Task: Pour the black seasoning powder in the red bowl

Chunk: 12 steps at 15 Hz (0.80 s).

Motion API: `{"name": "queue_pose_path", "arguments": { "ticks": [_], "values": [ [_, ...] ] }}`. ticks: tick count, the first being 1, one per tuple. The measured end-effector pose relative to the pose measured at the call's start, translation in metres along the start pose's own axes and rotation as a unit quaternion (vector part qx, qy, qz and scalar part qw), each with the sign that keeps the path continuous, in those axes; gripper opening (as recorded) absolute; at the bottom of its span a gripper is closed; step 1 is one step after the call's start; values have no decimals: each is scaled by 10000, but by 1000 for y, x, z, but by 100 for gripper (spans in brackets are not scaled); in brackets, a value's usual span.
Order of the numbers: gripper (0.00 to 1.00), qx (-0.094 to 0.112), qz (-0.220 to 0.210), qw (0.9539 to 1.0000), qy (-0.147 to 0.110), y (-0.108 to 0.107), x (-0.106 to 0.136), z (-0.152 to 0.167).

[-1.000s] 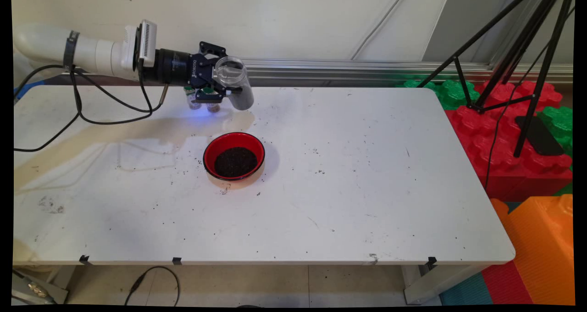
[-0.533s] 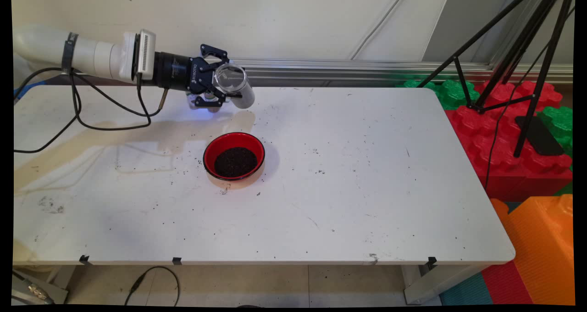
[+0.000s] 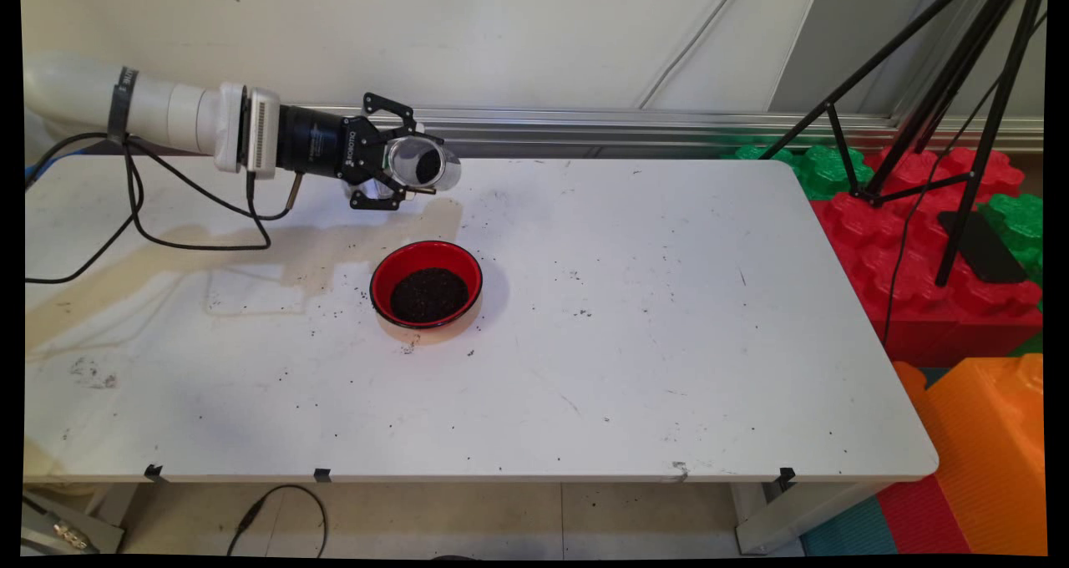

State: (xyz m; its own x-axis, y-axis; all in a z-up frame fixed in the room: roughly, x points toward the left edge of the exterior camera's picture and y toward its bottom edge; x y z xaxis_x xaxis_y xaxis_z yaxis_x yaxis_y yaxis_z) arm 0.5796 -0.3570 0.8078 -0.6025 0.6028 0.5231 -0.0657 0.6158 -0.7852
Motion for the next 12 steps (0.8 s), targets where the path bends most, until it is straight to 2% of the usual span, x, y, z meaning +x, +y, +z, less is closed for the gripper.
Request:
{"name": "queue_pose_path", "arguments": {
  "ticks": [7, 12],
  "values": [
    [0, -30, 817, 9966, -121, 4, 3, -1],
    [0, -86, 1389, 9899, -250, 9, 1, 0]
  ]
}}
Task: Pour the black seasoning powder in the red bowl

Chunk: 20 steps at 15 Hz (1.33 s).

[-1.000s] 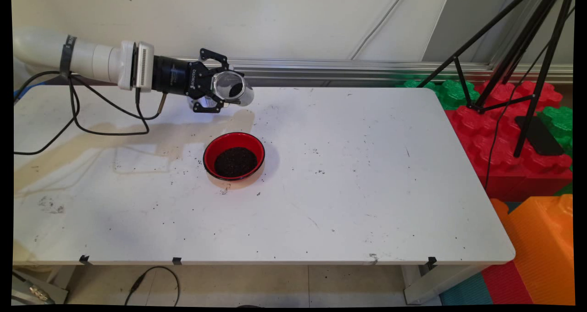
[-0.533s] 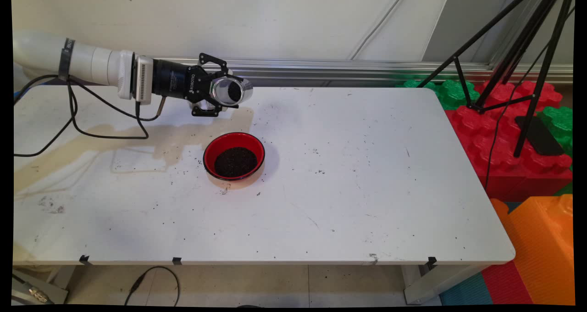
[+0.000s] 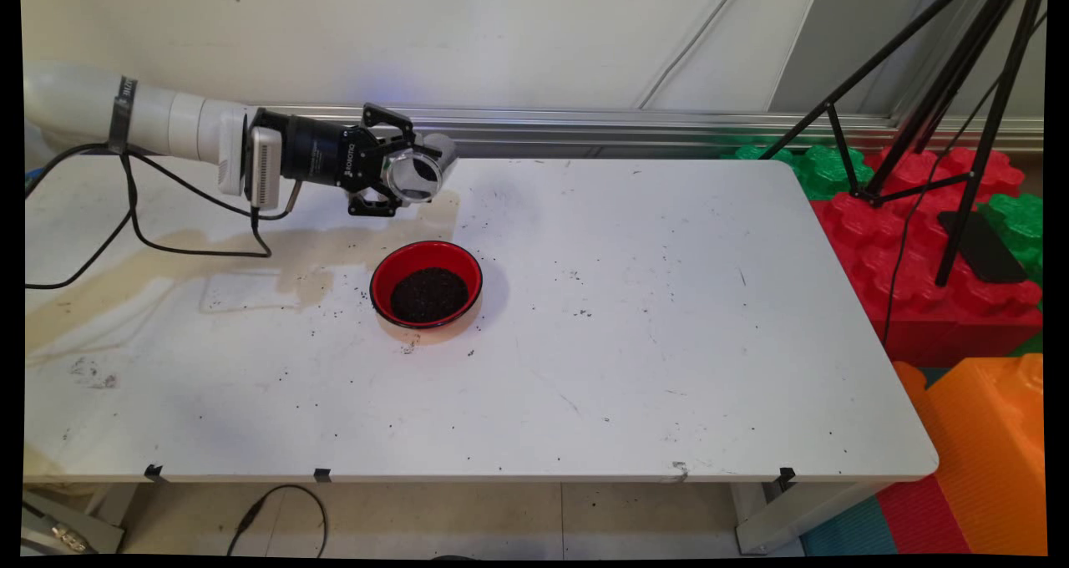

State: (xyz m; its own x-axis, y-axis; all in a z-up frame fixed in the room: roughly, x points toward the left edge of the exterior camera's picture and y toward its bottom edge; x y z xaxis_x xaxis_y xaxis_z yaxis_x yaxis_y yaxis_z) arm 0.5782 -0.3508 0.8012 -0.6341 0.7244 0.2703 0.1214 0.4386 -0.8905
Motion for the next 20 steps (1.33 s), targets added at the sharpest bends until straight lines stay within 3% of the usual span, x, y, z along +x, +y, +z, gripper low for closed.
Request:
{"name": "queue_pose_path", "arguments": {
  "ticks": [9, 20],
  "values": [
    [0, -44, 816, 9966, -79, 3, 5, 1],
    [0, -56, 2009, 9795, -144, 7, 12, -3]
  ]
}}
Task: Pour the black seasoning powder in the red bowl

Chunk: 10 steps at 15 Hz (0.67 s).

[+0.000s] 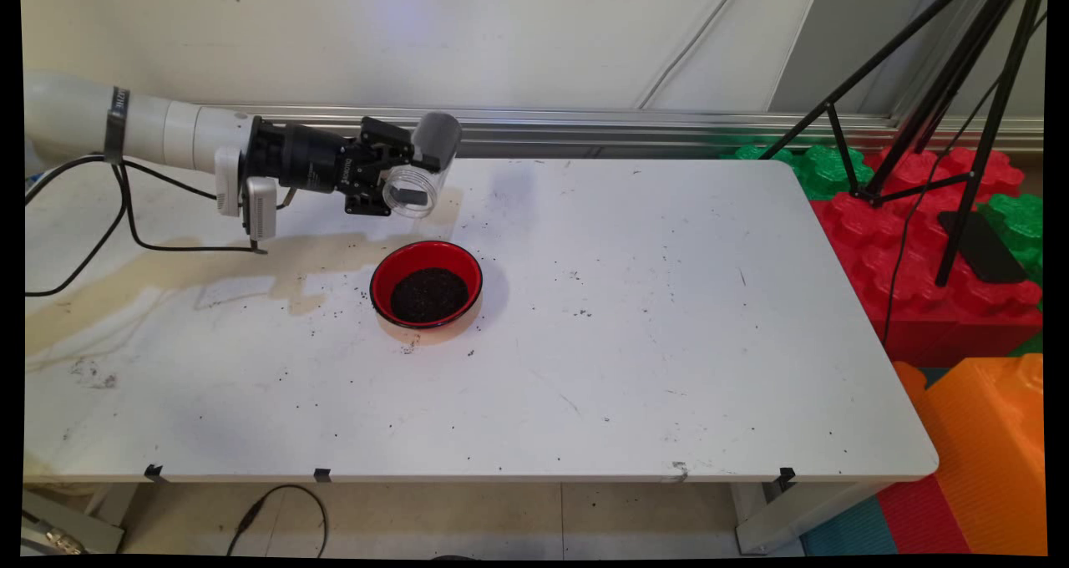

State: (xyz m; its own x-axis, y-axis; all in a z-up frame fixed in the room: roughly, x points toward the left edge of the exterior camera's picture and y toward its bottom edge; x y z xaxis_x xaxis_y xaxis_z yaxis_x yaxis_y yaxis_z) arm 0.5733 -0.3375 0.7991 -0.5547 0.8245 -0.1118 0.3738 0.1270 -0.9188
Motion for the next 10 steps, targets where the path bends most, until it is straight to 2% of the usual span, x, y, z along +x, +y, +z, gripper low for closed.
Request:
{"name": "queue_pose_path", "arguments": {
  "ticks": [5, 10],
  "values": [
    [0, -4, 521, 9986, -39, 0, 1, 1],
    [0, -9, 1011, 9949, -56, 0, 1, 3]
  ]
}}
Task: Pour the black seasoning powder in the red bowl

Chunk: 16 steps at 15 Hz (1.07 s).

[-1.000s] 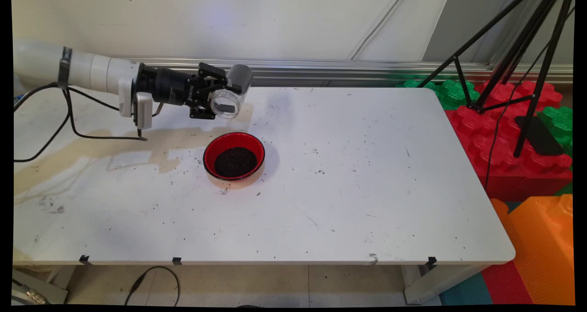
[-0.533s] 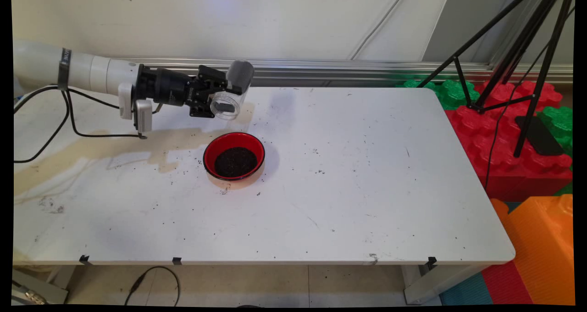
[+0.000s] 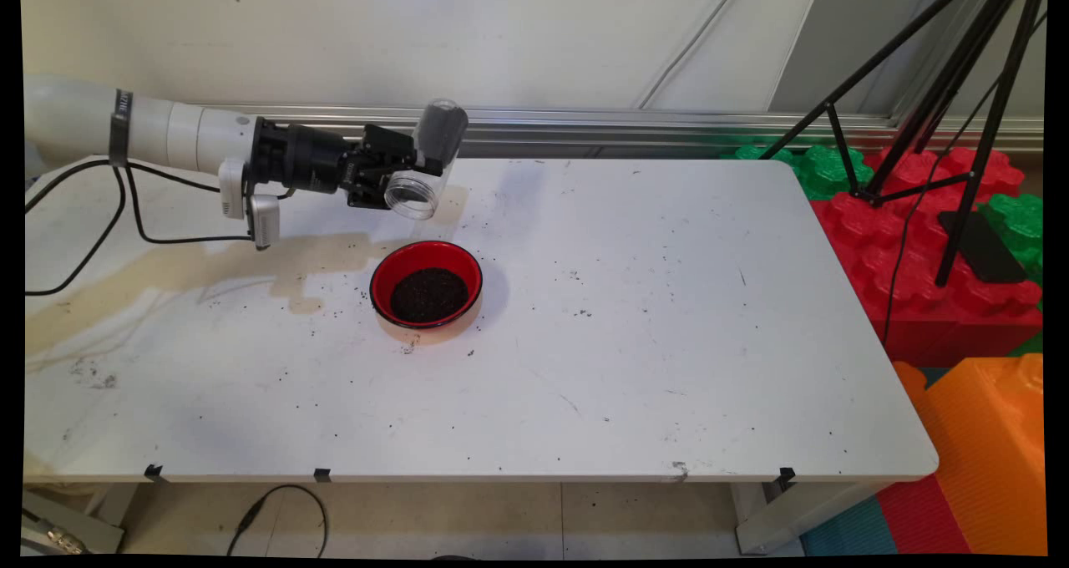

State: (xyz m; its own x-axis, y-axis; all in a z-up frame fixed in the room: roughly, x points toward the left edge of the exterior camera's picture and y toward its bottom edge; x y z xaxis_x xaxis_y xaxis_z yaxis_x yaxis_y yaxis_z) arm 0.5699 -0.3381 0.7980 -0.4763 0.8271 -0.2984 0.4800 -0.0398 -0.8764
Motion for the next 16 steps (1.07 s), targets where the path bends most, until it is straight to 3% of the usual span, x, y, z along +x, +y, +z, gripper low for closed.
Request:
{"name": "queue_pose_path", "arguments": {
  "ticks": [6, 16],
  "values": [
    [0, 15, 546, 9985, -7, -2, 2, 1],
    [0, 97, 1464, 9892, -39, -10, 4, 2]
  ]
}}
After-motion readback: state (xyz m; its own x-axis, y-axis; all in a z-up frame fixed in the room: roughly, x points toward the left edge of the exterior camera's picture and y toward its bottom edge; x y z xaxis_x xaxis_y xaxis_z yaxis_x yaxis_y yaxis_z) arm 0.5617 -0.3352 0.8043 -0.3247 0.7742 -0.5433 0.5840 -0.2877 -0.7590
